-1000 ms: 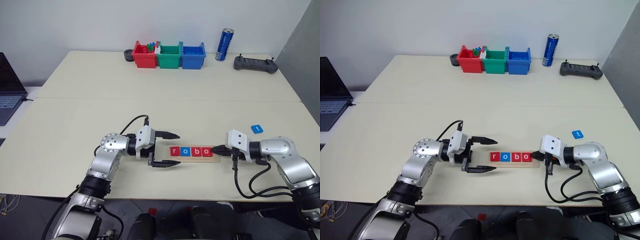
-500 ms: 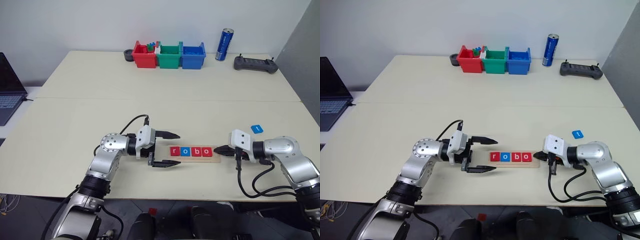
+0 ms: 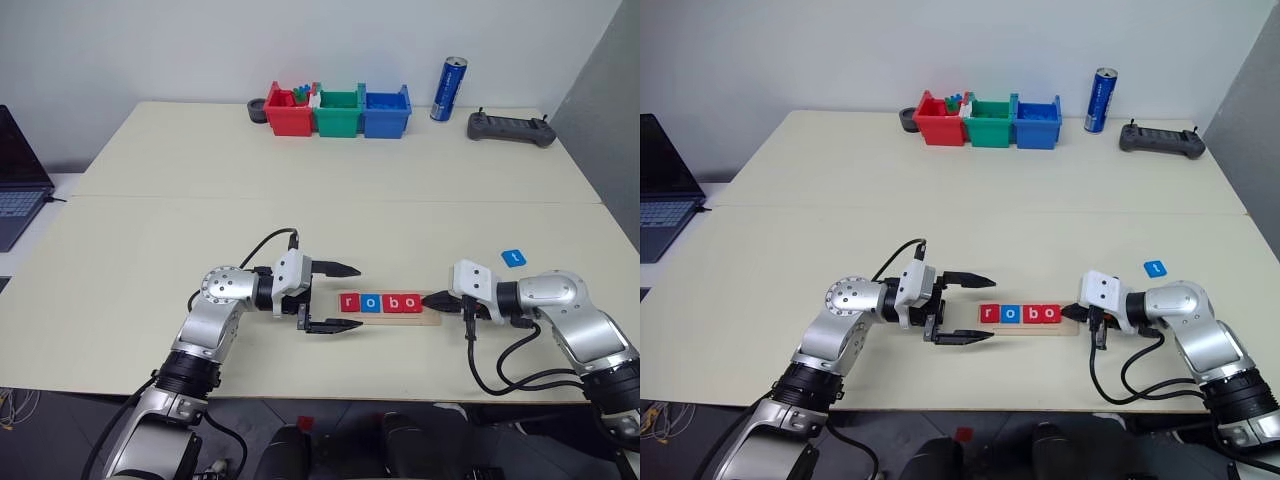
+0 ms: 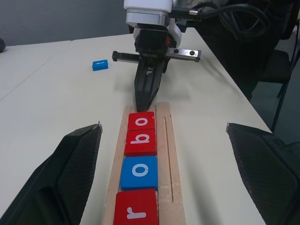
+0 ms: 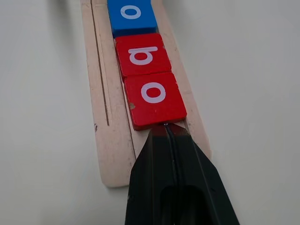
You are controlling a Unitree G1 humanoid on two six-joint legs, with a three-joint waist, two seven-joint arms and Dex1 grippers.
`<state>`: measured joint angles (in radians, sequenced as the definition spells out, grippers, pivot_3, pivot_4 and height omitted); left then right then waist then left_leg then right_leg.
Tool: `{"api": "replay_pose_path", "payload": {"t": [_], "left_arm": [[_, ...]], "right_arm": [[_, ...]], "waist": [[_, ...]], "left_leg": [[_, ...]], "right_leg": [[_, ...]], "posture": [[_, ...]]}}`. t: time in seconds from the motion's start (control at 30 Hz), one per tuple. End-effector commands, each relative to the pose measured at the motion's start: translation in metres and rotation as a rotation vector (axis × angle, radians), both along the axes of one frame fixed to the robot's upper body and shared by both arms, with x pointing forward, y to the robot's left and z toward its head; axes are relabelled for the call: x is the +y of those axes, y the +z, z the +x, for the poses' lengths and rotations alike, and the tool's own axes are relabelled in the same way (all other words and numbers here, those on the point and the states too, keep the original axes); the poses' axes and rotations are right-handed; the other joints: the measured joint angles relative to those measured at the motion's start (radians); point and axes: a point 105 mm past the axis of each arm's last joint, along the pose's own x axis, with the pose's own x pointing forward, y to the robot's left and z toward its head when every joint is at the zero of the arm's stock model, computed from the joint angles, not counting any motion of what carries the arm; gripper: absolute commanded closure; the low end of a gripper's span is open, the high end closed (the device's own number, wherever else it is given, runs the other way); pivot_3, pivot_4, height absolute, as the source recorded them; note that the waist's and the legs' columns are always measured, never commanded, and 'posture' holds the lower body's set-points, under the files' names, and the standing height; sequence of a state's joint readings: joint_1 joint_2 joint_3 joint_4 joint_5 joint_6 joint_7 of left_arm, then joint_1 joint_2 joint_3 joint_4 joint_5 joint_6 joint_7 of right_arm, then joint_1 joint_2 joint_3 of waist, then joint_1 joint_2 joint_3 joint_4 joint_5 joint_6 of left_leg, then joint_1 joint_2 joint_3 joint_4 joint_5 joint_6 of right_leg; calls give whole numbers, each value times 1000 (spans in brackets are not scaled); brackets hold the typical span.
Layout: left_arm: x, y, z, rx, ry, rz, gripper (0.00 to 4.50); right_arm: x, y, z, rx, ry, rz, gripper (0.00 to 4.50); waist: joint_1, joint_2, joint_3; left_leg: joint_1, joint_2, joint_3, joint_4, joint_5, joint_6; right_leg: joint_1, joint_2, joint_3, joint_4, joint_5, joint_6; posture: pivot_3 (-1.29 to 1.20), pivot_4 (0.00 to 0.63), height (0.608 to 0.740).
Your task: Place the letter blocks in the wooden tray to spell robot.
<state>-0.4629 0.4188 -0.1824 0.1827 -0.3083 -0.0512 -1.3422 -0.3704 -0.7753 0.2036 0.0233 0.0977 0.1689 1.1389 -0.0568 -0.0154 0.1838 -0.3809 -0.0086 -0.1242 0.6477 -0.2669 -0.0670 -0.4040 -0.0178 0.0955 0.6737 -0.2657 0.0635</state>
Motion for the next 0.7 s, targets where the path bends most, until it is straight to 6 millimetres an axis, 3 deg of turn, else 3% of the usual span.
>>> {"api": "replay_pose_path", "payload": {"t": [0.03, 0.5, 0.7], "left_arm": [[0, 9, -3, -38, -8, -14, 0], [-1, 10, 0, -41, -6, -14, 0], [-1, 10, -1, -42, -11, -14, 0]], "right_arm": [[6, 10, 1, -29, 28, 11, 4480], [5, 18, 1, -32, 17, 28, 4480], [-8, 33, 4, -72, -54, 44, 4480]], "waist": [[0, 0, 0], [0, 0, 0], [1, 0, 0]], "left_leg": [[0, 0, 0, 0, 0, 0], [0, 0, 0, 0, 0, 0], [0, 0, 0, 0, 0, 0]], "right_leg": [[0, 0, 0, 0, 0, 0], [0, 0, 0, 0, 0, 0], [0, 0, 0, 0, 0, 0]], "posture": [[0, 150, 740], [0, 150, 740], [0, 150, 740]]}}
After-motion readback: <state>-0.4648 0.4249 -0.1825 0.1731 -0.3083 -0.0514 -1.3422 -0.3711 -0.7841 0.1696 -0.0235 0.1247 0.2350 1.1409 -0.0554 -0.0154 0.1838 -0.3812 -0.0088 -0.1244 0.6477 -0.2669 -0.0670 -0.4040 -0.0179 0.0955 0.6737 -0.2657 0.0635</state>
